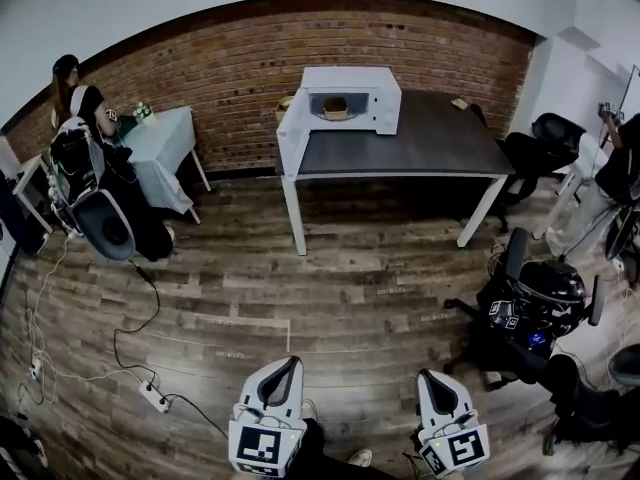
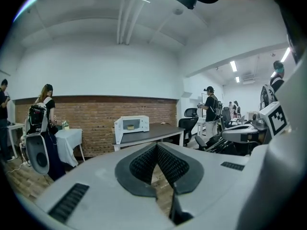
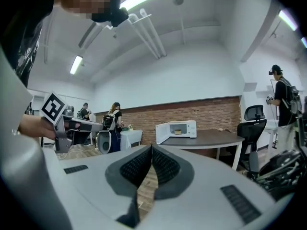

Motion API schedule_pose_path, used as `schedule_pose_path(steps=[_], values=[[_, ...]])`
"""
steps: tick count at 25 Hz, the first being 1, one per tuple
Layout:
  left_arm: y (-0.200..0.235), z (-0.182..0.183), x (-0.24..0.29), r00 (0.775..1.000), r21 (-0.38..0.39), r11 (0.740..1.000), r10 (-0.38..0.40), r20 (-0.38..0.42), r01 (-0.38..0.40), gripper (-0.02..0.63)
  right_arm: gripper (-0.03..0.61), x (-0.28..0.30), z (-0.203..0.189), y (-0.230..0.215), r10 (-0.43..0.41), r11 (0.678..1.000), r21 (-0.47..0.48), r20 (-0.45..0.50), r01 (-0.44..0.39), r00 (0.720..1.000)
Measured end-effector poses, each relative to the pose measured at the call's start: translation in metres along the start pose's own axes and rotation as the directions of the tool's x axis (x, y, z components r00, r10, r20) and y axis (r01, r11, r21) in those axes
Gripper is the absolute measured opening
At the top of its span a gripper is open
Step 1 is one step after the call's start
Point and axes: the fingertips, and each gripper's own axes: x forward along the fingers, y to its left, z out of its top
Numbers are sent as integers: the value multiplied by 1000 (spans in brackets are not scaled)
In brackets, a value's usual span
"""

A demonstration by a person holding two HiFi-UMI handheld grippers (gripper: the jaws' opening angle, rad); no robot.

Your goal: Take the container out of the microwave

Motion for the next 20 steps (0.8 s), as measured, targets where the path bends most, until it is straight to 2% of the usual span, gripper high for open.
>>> schedule_pose_path(steps=[5, 7, 12, 16, 20], values=[[45, 3, 12, 1000, 22, 1000, 6, 1, -7, 8, 63, 40, 23, 14, -19, 998, -60, 44, 22, 999], [63, 3, 17, 1000, 7, 1000, 7, 5, -7, 8, 63, 56, 27, 20, -25, 997, -65, 54, 28, 998], [107, 4, 33, 1000, 25, 1000, -14, 2, 14, 8, 63, 86, 42, 32, -65, 994, -77, 97, 73, 993], [133, 7, 47, 999, 40, 998, -47, 6, 47, 8, 63, 105, 45, 43, -95, 991, -89, 97, 103, 991], [139, 8, 67, 994, 52, 993, -106, 27, 104, 8, 63, 112, 45, 46, -139, 984, -96, 97, 148, 985]])
